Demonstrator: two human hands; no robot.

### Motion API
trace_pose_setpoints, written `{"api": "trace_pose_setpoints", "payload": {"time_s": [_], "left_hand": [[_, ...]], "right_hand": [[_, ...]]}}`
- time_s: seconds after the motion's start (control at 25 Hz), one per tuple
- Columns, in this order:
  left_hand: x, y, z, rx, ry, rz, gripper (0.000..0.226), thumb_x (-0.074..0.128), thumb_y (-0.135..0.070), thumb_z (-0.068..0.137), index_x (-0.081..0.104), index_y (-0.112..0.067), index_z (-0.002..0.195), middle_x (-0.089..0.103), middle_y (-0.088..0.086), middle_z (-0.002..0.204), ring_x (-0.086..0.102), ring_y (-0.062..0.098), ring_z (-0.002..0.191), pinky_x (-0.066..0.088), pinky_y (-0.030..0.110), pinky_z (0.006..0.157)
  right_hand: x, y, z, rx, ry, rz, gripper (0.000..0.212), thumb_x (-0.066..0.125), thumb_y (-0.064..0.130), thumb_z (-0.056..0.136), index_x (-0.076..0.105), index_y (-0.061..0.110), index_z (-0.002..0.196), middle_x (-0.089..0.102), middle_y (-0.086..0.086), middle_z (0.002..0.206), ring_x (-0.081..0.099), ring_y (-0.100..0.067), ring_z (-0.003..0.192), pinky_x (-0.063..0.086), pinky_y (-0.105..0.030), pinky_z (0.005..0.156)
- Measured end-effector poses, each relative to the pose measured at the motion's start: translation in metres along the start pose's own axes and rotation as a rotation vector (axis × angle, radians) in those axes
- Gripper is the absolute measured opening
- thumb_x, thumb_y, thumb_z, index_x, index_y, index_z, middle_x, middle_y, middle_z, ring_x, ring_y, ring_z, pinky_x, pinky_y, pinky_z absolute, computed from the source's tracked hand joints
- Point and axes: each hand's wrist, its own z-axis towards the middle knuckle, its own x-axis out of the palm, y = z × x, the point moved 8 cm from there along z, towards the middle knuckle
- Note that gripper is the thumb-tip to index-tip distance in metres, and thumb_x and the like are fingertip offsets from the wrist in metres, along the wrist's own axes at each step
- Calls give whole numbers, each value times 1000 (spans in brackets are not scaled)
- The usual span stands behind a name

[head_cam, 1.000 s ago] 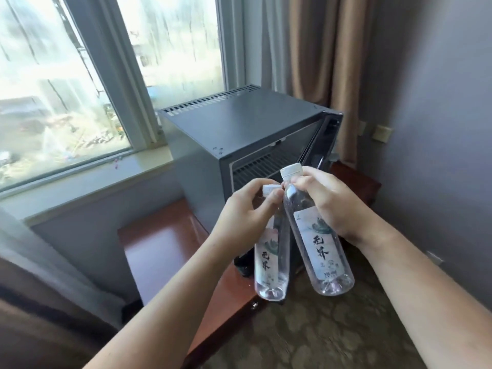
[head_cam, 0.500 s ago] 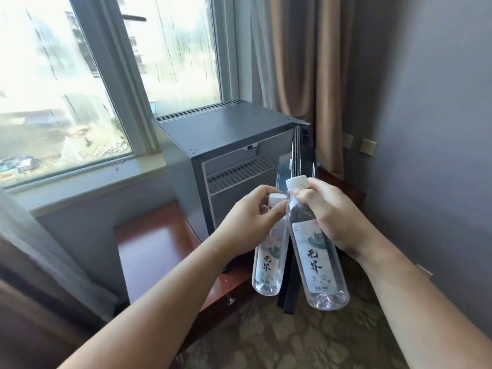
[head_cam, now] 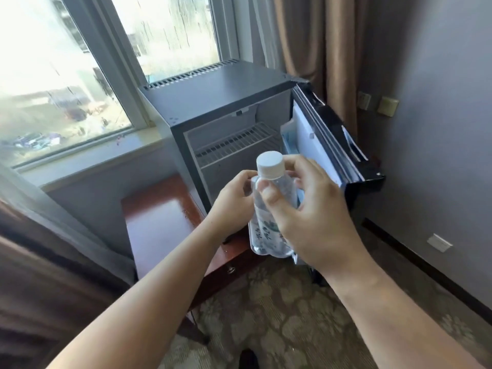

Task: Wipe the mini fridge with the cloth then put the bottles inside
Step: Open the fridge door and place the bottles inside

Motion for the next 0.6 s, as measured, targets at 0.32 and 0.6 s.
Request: {"api": "trace_pose_setpoints", "payload": {"time_s": [0.32,0.6], "left_hand": [[-17,94,58,-187,-94,27,26,64,-39,93,62,-28,116,66,-9,109,63,10,99,52,31,83],[-7,169,134,-213,-99,55,9,51,-28,101,54,-24,108,57,4,107,59,25,96,43,32,71]], "right_hand": [[102,-115,72,201,122,-225,31,77,32,86,69,29,115,56,5,118,56,-12,110,31,-2,86],[184,-205,164,385,252,-338,43,79,21,83,70,20,125,62,-12,120,63,-30,115,45,-24,91]]}}
